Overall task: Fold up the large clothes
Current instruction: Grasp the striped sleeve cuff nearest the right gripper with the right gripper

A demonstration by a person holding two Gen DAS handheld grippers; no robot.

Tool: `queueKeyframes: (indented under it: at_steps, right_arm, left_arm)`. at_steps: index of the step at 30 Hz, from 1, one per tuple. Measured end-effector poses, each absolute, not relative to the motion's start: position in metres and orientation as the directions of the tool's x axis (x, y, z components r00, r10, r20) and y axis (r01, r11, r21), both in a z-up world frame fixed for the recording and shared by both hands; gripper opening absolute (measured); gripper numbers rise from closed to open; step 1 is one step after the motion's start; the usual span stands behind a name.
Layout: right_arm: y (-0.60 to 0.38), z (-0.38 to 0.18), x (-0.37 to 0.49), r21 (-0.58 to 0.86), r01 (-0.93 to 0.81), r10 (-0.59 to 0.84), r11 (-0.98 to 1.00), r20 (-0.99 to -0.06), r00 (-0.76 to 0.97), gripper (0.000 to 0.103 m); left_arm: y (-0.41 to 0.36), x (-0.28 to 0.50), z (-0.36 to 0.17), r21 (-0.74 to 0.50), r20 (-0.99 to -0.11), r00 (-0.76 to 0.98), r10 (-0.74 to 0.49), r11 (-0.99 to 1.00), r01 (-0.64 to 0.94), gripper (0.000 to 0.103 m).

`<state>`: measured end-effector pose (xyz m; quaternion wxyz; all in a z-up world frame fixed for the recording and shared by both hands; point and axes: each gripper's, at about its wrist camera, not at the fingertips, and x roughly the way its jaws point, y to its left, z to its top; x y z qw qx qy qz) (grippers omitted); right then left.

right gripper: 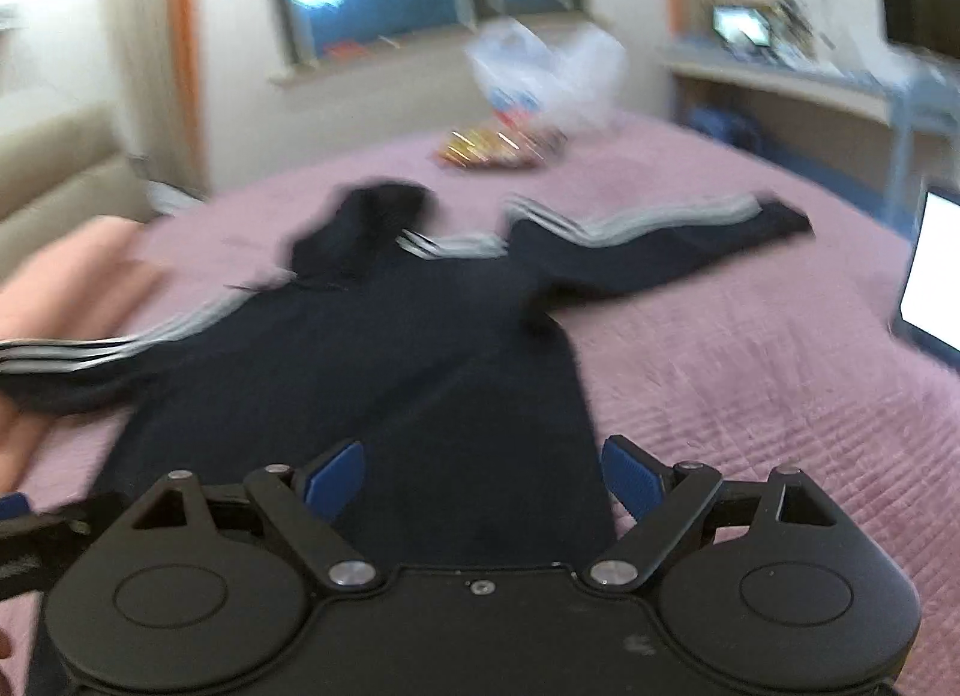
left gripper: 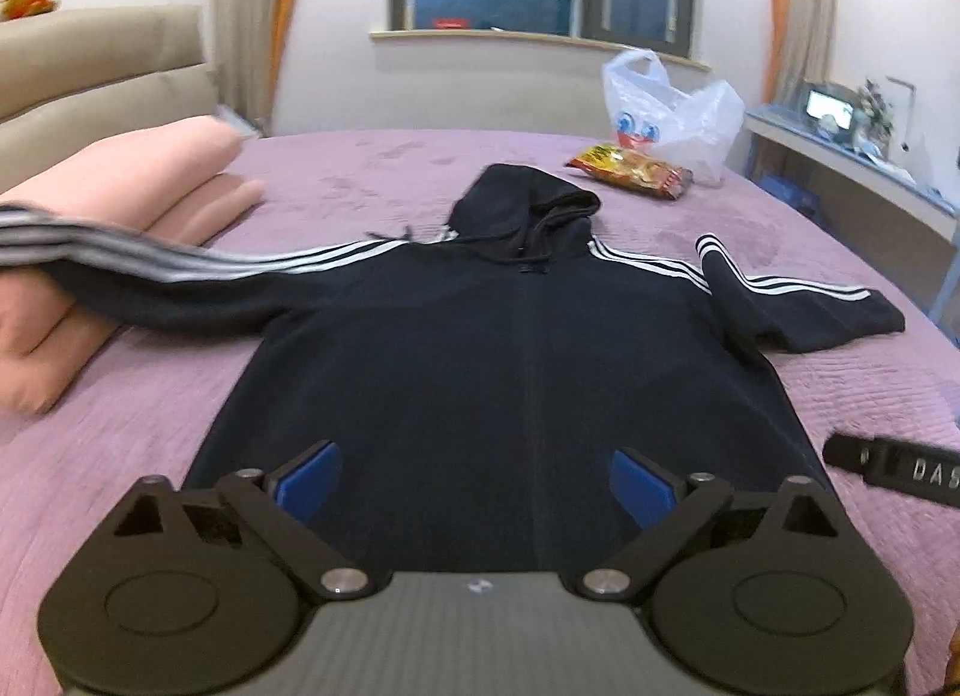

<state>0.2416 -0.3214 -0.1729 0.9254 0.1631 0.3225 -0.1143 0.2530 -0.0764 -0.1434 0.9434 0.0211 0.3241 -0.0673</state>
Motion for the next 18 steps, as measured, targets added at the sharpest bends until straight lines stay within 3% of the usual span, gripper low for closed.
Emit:
queueKeyframes:
  at_steps: [7,12,18]
  right_arm:
    - [-0.385,-0.185,0.28,0.219,0.468,-0.161,0.856,-0.748,0.644,0.102]
    - [-0.456,-0.164,0.315,0.144,0.538,-0.263,0.83,-0.75,0.606,0.102]
    - [-0.558,-0.161,0.375,0.106,0.605,-0.346,0.789,-0.737,0.58,0.102]
  left_arm:
    - [-0.102,0.325,-0.141,-0.044,-0.696,0.697,-0.171,0.98,0.196,0.092]
    - [-0.127,0.365,-0.135,-0.062,-0.761,0.629,-0.161,0.982,0.177,0.092]
    - [-0.161,0.413,-0.123,-0.048,-0.773,0.62,-0.134,0.987,0.154,0.092]
